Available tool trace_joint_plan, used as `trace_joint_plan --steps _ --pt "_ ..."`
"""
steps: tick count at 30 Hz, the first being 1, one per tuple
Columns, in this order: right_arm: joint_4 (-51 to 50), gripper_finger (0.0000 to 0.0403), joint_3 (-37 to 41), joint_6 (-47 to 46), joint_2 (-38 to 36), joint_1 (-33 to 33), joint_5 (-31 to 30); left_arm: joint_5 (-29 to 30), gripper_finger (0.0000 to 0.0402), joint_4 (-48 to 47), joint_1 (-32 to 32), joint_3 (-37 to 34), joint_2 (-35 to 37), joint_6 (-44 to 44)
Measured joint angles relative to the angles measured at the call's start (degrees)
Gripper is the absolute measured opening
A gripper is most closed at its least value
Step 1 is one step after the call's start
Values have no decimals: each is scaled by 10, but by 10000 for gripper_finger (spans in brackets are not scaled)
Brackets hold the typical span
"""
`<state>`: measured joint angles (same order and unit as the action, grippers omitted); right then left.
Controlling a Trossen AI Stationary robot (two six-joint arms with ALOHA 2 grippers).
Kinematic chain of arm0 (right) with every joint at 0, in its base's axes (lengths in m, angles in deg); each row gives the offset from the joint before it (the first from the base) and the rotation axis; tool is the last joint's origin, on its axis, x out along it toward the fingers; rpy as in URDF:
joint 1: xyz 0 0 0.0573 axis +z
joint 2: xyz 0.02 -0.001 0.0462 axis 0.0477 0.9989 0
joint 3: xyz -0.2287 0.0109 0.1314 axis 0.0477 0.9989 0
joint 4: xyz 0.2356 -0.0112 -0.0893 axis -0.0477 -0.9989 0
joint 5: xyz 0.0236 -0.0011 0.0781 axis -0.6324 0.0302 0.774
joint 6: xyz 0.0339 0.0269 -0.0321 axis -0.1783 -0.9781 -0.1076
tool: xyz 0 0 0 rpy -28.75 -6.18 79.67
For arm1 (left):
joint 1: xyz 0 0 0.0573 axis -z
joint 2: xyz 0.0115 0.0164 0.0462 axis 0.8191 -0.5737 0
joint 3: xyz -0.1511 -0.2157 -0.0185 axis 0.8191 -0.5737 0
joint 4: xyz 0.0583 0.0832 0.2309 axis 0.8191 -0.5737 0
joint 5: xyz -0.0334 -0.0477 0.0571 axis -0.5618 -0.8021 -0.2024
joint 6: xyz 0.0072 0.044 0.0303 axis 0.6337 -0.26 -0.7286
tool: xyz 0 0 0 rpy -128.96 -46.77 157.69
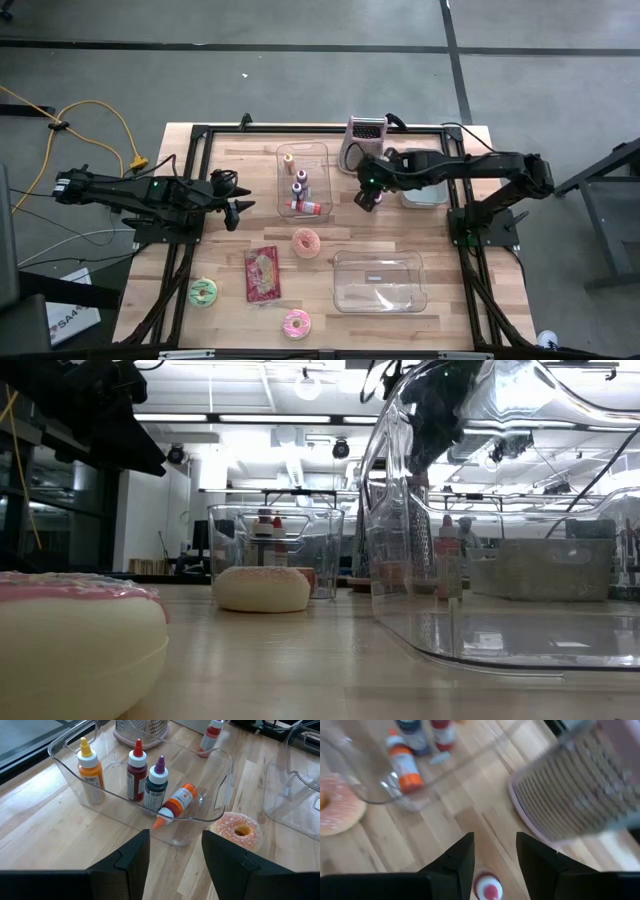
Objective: Pick & Place Food Item
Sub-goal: Put the red food coloring bottle into the top transparent bin
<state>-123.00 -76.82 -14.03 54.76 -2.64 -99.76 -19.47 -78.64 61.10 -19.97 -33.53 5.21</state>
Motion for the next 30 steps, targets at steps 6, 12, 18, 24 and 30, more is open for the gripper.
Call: trace_joint_plan --steps 6,12,18,24,30 --pt "-42 133 0 -60 0 -8 2 0 174 0 0 0 0 0" --pt "-63 133 0 -91 4 -10 5 0 174 0 0 0 0 0" --pt "-73 133 0 -93 27 -10 5 0 174 0 0 0 0 0" --pt "-84 133 0 -94 40 -9 7 0 174 0 0 0 0 0" --pt "-105 133 0 -103 53 -7 16 1 174 0 0 0 0 0"
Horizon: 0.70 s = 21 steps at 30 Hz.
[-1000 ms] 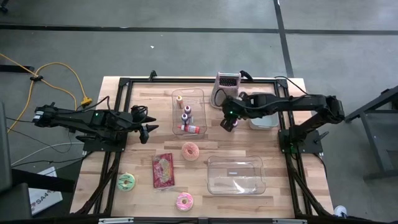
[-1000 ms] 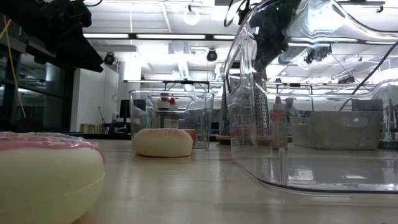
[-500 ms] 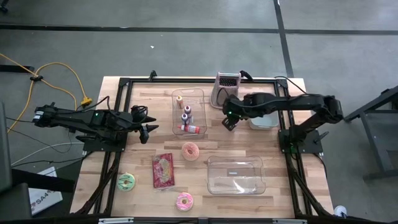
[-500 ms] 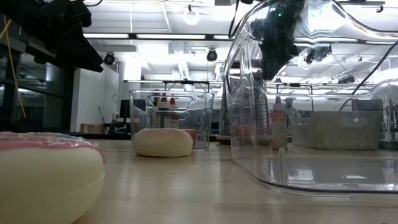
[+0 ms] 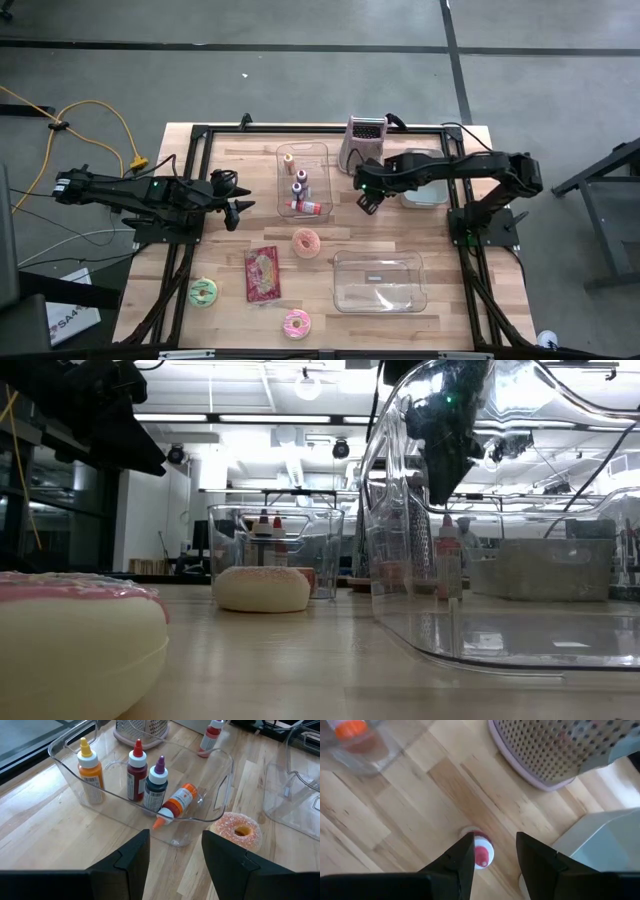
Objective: Pick & Place Food Item
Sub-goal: Put the red food coloring bottle into the top transparent bin
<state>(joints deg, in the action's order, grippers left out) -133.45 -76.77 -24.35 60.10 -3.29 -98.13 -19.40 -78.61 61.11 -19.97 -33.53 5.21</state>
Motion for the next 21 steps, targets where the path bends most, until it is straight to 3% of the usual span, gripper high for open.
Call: trace_joint_plan --steps 21 --pt "-10 133 0 -4 32 0 34 0 174 0 0 0 0 0"
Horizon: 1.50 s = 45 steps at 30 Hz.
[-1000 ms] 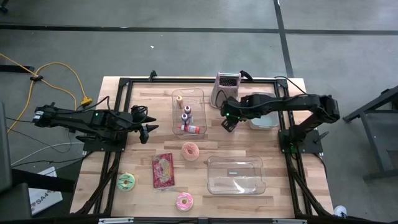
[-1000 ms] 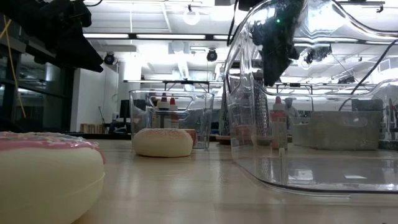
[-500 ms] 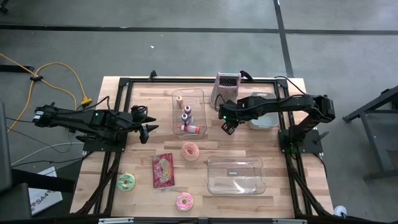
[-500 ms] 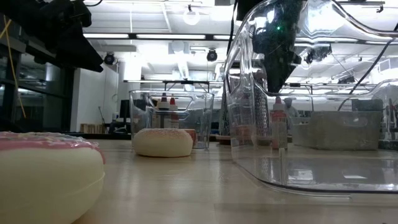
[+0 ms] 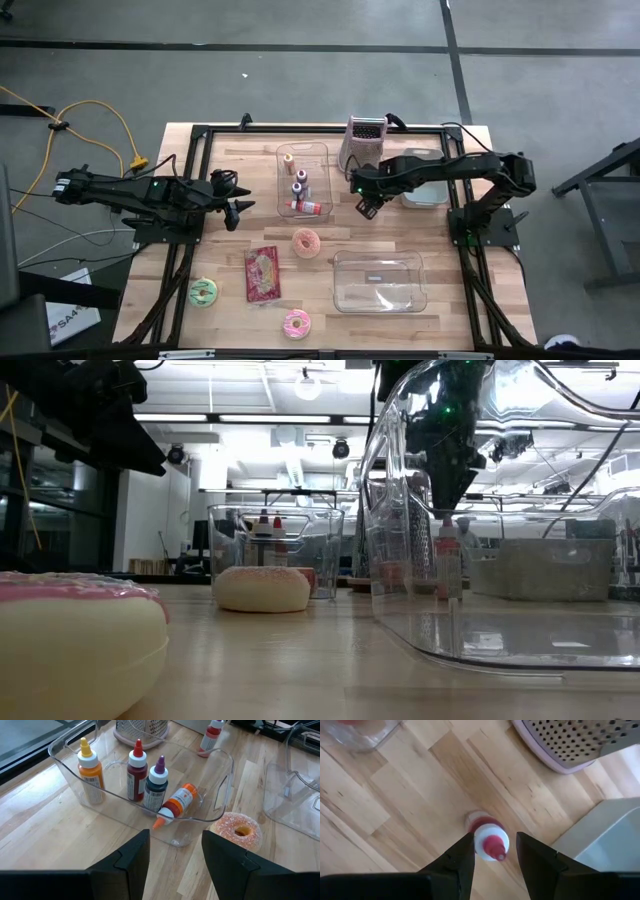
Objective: Pick & Place Food Item
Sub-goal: Put the red food coloring bottle into the top transparent bin
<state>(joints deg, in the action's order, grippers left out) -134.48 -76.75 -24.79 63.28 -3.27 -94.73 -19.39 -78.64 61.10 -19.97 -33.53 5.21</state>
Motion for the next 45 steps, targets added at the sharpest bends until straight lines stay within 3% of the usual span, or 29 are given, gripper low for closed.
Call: trace_joint_plan --steps 13,20,45 --pt "-6 133 1 0 2 0 1 0 174 0 0 0 0 0" --pt "21 133 43 -2 2 0 25 0 174 0 0 0 0 0" --pt "67 133 50 2 2 0 12 0 174 0 0 0 0 0"
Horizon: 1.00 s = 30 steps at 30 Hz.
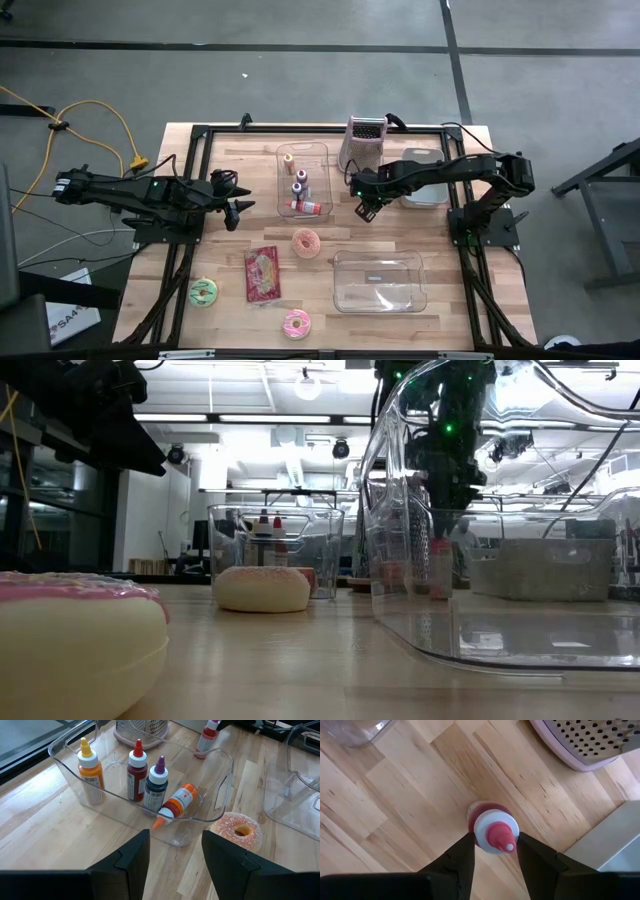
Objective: Pick & Place Food Item
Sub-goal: Put the red food coloring bottle into the top transparent bin
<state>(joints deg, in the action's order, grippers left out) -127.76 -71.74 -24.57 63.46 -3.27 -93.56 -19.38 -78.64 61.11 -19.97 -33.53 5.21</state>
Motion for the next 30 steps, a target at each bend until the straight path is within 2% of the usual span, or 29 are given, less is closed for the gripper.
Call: trace_joint_plan --steps 30 --pt "39 133 0 16 0 0 -2 0 174 0 0 0 0 0"
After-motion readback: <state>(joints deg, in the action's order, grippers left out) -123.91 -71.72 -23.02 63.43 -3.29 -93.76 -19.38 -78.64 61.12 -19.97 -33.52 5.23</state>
